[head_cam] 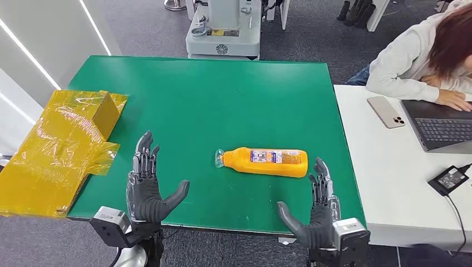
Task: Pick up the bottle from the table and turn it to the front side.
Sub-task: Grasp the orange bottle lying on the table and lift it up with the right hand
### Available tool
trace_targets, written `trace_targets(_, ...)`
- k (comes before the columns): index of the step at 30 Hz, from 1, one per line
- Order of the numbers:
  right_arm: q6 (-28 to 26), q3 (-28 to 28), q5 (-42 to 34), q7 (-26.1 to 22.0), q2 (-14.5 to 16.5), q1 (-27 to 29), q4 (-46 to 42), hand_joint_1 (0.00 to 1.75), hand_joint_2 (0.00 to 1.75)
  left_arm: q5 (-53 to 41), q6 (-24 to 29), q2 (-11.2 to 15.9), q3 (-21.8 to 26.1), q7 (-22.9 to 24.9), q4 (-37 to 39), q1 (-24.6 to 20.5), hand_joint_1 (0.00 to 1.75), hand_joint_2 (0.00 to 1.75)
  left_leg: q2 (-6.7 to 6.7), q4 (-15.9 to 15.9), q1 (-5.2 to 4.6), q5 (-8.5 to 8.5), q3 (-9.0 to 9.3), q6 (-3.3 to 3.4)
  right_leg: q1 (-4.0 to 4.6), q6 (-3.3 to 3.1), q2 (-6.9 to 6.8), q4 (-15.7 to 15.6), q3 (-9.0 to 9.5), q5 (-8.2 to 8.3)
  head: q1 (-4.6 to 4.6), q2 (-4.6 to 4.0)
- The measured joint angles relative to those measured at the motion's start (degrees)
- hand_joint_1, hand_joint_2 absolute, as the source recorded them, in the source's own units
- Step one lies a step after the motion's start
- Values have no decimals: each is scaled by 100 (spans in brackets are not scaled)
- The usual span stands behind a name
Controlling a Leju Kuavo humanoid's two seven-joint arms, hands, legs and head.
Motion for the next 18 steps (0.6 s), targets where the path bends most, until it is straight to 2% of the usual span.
trace_targets(18, -66, 38, 7, 17, -13, 38, -13, 0, 175, -8, 13, 0, 0, 0, 0, 2, 0, 175, 0, 0, 0, 0, 0, 0, 0, 0, 0, 0, 0, 0, 1, 0)
